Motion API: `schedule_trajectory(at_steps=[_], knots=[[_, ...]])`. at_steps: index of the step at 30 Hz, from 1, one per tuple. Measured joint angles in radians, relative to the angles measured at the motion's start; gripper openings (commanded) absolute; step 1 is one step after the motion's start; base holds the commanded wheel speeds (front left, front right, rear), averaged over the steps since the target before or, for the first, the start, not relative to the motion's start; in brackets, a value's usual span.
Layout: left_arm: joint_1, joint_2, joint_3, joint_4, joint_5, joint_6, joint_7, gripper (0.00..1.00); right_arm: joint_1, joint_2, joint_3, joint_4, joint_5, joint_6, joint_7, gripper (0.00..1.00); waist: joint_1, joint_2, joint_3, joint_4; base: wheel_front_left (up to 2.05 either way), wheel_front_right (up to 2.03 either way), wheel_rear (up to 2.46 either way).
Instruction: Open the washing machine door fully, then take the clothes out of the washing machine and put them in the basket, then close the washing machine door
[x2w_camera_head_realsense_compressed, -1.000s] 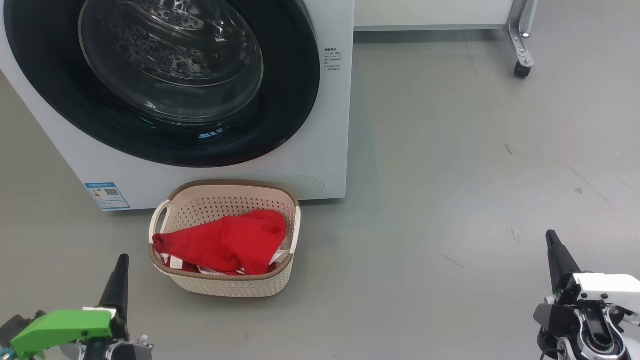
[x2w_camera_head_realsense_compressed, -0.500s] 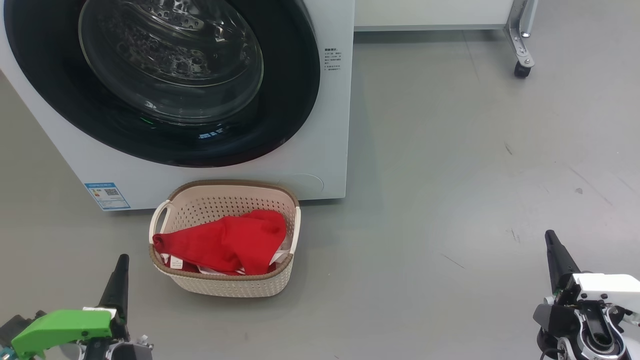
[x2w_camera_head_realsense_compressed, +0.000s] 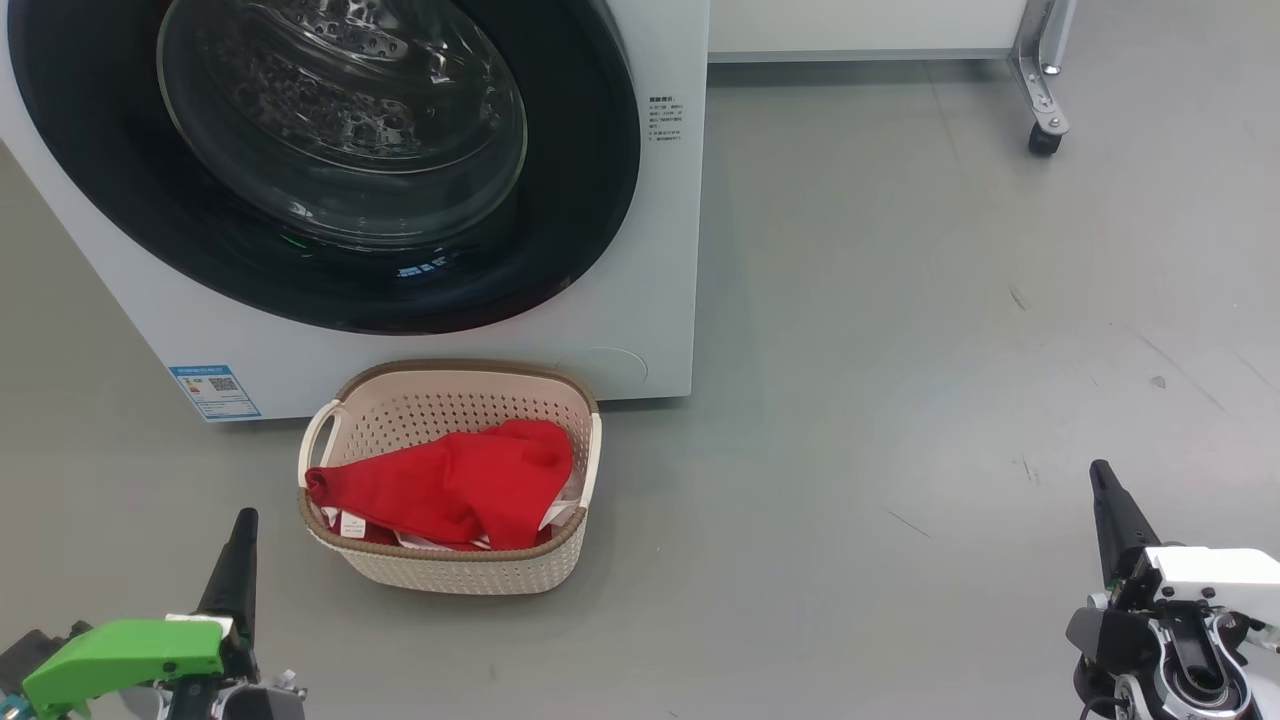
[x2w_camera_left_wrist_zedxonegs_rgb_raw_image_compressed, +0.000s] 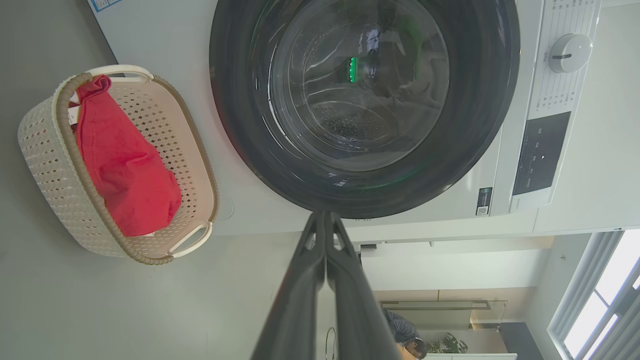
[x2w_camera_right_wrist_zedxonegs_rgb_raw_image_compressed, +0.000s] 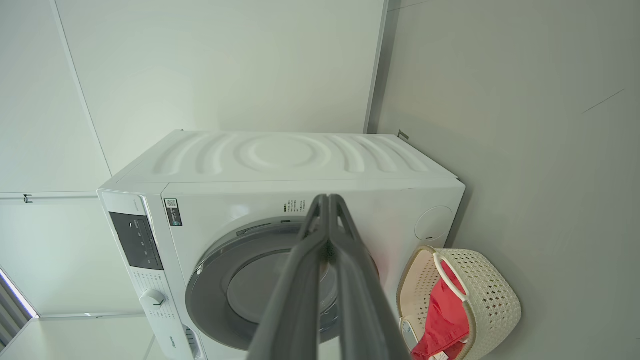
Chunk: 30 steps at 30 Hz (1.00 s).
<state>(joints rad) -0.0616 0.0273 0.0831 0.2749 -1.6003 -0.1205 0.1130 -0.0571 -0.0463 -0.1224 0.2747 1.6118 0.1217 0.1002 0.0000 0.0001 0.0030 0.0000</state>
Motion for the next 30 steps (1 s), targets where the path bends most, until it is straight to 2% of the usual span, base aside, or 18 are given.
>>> schedule_trajectory(at_steps=[30], knots=[[0.000,0.000,0.000,0.000,0.000,0.000,0.000,0.00,0.000,0.001,-0.001,0.000,0.000,0.000,0.000,0.00,0.0000,0.0000,0.000,0.000,0.00,0.00,0.00]])
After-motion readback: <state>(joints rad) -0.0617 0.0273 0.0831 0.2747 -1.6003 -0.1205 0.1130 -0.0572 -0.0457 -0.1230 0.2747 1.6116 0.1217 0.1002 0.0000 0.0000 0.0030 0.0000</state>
